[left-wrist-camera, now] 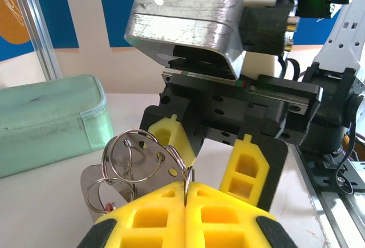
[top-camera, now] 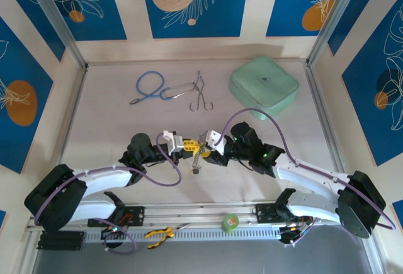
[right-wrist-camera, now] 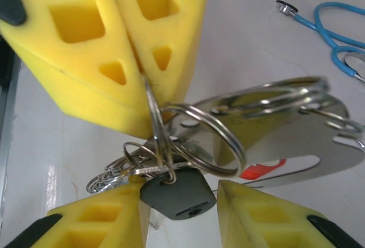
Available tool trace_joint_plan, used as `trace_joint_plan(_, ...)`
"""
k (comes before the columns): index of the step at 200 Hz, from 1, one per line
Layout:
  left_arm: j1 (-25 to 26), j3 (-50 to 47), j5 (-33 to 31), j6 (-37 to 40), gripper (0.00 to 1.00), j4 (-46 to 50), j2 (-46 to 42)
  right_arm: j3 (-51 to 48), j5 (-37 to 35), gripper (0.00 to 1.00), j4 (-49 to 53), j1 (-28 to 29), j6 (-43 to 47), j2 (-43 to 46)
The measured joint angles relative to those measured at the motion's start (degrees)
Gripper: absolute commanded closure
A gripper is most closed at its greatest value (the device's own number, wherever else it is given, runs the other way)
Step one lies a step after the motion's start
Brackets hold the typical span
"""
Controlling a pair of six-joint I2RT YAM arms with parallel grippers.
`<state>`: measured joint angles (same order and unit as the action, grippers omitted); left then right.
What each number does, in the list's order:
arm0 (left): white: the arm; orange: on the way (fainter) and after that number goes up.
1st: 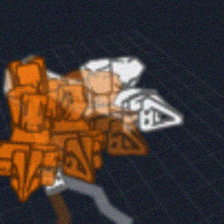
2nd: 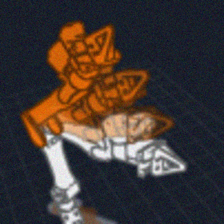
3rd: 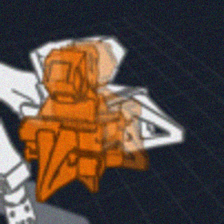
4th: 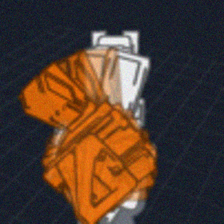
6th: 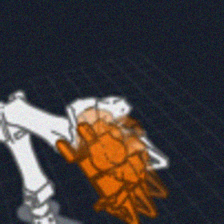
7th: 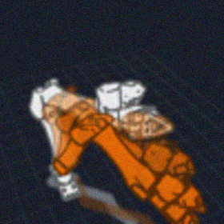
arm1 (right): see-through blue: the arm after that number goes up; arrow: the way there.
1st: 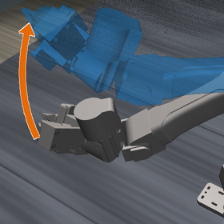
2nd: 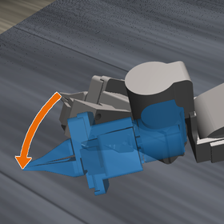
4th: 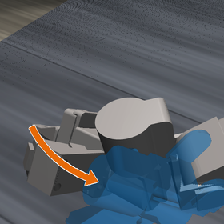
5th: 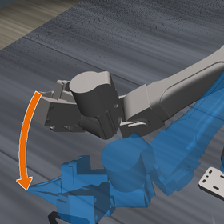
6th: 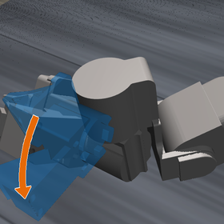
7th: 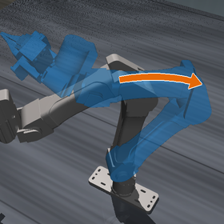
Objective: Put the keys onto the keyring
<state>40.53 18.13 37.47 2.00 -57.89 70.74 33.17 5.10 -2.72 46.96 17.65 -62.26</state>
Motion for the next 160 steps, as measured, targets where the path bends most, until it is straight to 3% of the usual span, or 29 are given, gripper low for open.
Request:
trace_joint_plan(61,0.0,0.0,-2.2,0.0,1.0,0.0,0.0,-1.5,-0.4,0.58,-3.7,1.7,-0.9,-0.2)
trace_joint_plan(125,0.0,-0.2,-3.3,0.4,1.0,0.5,-0.9,-1.5,-3.7,0.7,-5.6,2.4,-1.5,-1.0)
trace_joint_plan(160,0.0,-0.2,-3.6,1.4,1.0,0.7,-1.4,-1.9,-4.3,0.69,-4.6,2.4,-1.0,-0.2)
